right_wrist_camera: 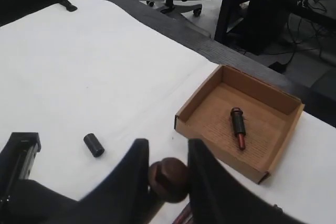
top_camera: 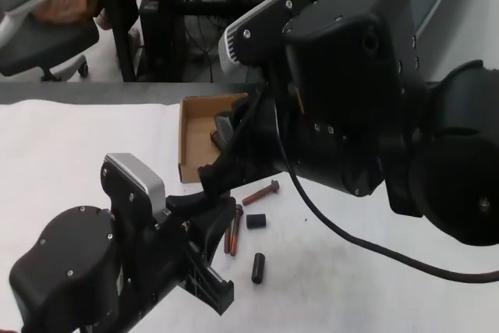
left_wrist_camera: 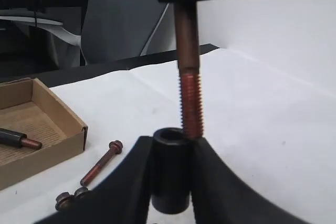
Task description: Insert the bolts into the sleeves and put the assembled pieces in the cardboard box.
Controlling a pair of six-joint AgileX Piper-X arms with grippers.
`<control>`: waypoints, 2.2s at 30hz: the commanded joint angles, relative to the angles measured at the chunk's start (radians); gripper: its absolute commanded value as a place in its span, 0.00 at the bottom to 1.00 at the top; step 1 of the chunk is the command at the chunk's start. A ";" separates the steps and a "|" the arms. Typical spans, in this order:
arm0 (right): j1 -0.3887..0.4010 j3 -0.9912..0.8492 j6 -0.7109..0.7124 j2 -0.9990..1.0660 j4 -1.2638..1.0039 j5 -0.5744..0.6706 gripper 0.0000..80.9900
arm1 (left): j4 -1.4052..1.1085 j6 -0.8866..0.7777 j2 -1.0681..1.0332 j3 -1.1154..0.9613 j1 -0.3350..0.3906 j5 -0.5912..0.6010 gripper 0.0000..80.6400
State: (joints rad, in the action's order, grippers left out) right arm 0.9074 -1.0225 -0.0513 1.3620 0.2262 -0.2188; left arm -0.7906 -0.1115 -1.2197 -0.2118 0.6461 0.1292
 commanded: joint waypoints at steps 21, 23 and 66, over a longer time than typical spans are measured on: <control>0.001 0.060 0.011 0.022 -0.112 0.019 0.01 | -0.031 0.007 0.002 -0.002 0.005 0.023 0.02; 0.001 0.060 0.021 0.026 -0.112 0.019 0.01 | -0.037 0.005 0.002 -0.002 0.005 0.023 0.02; 0.081 0.107 0.028 0.048 -0.104 -0.081 0.01 | -0.082 0.032 0.002 -0.020 0.001 -0.040 0.02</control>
State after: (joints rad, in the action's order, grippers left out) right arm 0.9658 -0.9294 -0.0076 1.4051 0.0905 -0.3027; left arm -0.8012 -0.1038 -1.2302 -0.2060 0.6493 0.1058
